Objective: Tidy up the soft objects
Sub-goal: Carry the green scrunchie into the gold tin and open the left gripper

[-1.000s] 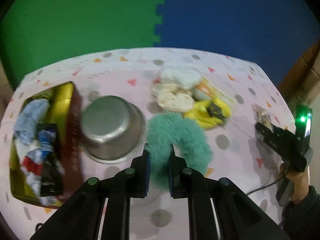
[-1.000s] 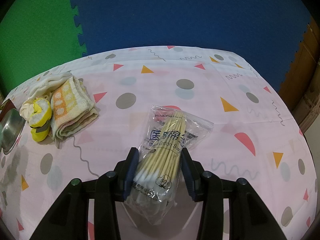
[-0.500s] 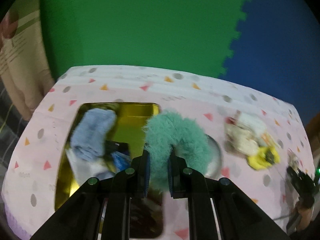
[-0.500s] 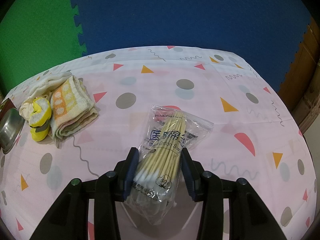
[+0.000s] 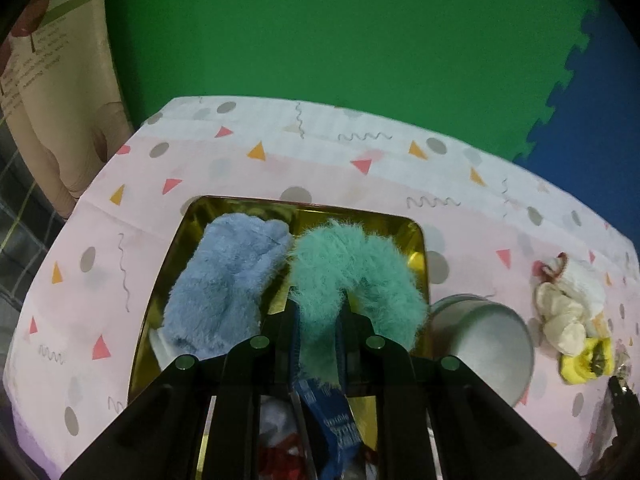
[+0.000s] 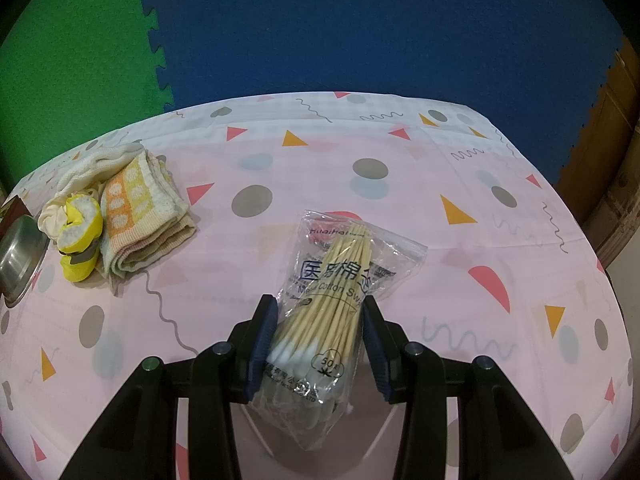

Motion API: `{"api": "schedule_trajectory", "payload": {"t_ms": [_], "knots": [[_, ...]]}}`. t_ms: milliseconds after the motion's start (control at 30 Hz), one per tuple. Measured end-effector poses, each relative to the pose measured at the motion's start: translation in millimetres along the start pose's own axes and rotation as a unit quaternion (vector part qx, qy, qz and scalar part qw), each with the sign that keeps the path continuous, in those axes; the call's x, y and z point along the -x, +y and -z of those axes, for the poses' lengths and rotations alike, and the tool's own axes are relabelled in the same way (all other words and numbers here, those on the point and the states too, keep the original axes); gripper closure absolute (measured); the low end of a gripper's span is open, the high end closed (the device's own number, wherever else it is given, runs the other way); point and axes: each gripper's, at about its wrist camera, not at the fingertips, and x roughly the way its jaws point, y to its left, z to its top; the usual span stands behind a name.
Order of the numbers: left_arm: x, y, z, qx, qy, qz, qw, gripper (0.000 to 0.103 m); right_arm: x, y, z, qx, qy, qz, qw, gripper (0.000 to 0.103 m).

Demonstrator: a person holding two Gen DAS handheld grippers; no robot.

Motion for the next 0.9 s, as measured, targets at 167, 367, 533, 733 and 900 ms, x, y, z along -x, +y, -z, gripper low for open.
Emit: {"api": "schedule_trajectory", "payload": {"t_ms": [167,367,533,733,900], "knots": [[-16.6,-1.3,-4.2,-0.004,0.018,-0.004,0.9998,0.090,0.1,0.1,0.1,0.000,0.000,0.000,1.000,0.059],[-30.4,1.1,-5.8,-0.001,0.034,-0.005,0.9994,0.087,0.3,0.3,0.1,0.000,0.000,0.000,1.000,0.059],[-36.2,1.7,-4.5,-0.001,0.039,-0.015,0.9991,0.084,0.3,0.4,0.3,0.000,0.000,0.001,1.000,0.059],[-35.6,1.3,-4.2,-0.001,0.039,-0.017,0.9991,0.074,0.2,0.9,0.4,0.000,0.000,0.001,1.000,0.059],[-24.9,-0.6,-2.7,-0.008,0.023,-0.030,0.9993,0.055,0.3,0.9,0.5,0.000,0.000,0.001,1.000,0.059]]}}
